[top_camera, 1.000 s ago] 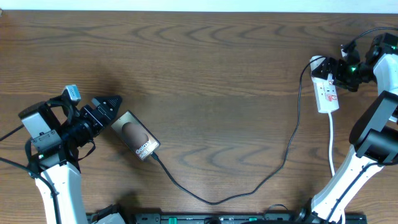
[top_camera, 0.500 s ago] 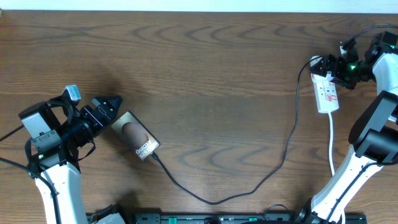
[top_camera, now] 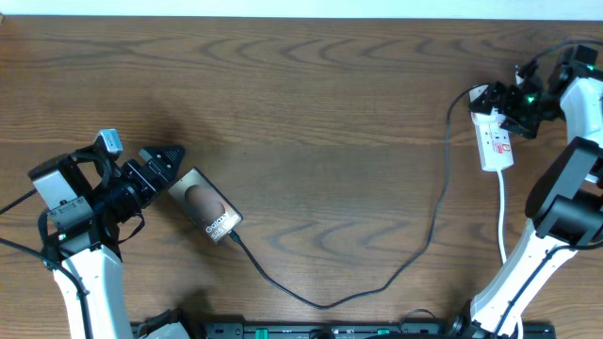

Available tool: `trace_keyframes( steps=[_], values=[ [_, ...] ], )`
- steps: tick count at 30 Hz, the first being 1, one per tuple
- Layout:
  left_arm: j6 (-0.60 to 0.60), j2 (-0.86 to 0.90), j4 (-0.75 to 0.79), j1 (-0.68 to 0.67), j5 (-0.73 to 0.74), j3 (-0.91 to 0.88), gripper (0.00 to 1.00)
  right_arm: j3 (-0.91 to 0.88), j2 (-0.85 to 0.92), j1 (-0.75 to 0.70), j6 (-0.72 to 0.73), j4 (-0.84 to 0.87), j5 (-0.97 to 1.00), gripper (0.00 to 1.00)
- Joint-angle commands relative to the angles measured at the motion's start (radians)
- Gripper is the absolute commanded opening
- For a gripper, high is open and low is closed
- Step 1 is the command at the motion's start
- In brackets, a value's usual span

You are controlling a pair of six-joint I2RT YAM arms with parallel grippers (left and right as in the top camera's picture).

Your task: Plug charger to phone and switch on socket

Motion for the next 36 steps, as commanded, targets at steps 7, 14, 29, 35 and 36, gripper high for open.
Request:
trace_keyframes(
  steps=[7,14,29,35,36],
  values=[
    [-0.008,-0.005,-0.005,0.000,-0.010,0.003,0.86,-0.023,-0.091,-0.016,0.112,-0.084,0.279,0.99],
    [-0.008,-0.005,-0.006,0.000,-0.014,0.003,0.86,-0.023,-0.319,-0.016,0.177,-0.144,0.274,0.99],
    [-0.008,-0.005,-0.043,0.000,-0.245,0.003,0.86,-0.023,-0.825,0.009,0.370,-0.257,0.196,0.99],
    [-0.008,-0.005,-0.043,0.000,-0.245,0.003,0.86,-0.023,-0.892,0.009,0.370,-0.257,0.196,0.99],
    [-0.008,-0.005,-0.042,0.000,-0.245,0.003,0.86,-0.023,-0.896,0.009,0.370,-0.257,0.196,0.99]
  ],
)
